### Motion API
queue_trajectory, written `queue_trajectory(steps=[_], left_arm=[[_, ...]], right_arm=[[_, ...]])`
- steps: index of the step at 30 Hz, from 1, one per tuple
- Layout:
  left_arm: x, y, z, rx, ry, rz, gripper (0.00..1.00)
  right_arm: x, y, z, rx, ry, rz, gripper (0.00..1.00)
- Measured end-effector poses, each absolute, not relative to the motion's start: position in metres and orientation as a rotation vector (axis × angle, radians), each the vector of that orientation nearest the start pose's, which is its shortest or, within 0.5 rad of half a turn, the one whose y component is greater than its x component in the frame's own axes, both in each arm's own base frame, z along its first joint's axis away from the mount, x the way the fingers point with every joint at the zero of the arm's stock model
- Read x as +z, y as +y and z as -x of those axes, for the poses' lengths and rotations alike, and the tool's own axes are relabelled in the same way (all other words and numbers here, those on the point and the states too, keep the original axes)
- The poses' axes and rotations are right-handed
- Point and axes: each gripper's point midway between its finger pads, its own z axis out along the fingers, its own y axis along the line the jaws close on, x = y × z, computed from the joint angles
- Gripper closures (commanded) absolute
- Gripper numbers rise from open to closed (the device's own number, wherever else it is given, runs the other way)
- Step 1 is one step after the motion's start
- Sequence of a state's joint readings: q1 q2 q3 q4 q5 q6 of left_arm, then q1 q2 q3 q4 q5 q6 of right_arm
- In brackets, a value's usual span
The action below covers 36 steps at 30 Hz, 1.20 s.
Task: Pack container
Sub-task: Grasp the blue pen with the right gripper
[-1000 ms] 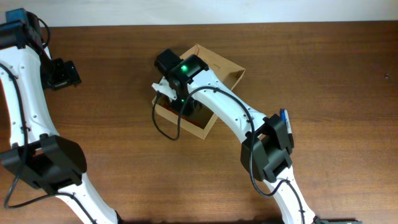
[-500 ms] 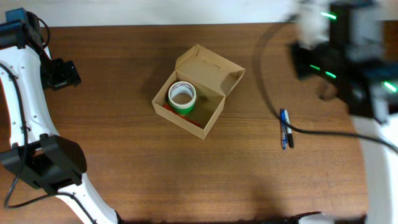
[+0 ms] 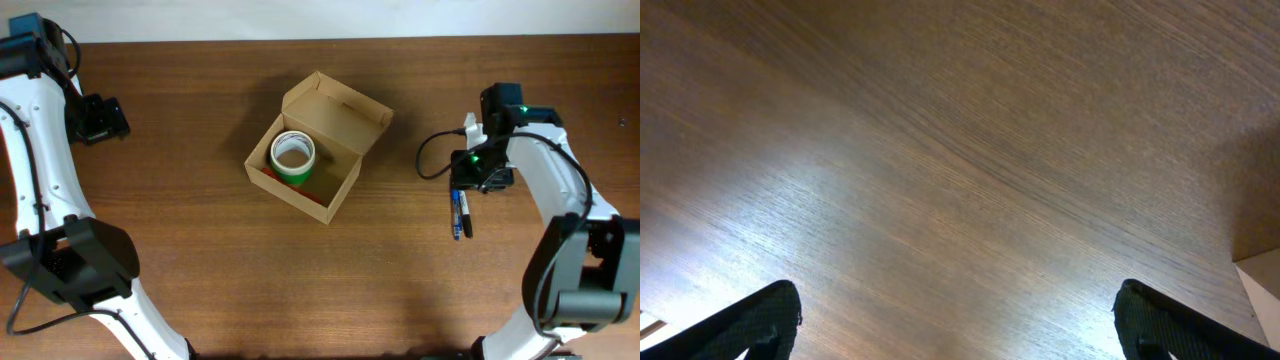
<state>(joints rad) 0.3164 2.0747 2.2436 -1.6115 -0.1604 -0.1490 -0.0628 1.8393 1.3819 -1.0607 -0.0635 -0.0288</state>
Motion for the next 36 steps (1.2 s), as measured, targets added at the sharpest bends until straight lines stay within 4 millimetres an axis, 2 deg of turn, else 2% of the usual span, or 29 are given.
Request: queue_trajectory(steps=[8,20,28,35,36], left_arm=[[0.203,0.154,-0.381,0.258,2.932,0.711,0.00],[0.203,0.154,-0.381,0.258,2.932,0.711,0.00],[0.203,0.154,-0.381,0.258,2.932,0.711,0.00],[0.203,0.154,-0.381,0.258,2.932,0.711,0.00],[0.203,0.154,-0.381,0.258,2.932,0.711,0.00]], right_arm=[[0.047,0.000,-0.344,0.196,3.150,-0.099,0.56],[0.017,0.003,-0.322,0.217,3.190,-0.107,0.55],[0.010,0.002,-0.335,0.209,3.127,-0.099,0.55],[0.000,0.002,-0.333,0.207,3.115,-0.098,0.55],[0.000,0.002,-0.333,0.207,3.114,-0.098,0.59]])
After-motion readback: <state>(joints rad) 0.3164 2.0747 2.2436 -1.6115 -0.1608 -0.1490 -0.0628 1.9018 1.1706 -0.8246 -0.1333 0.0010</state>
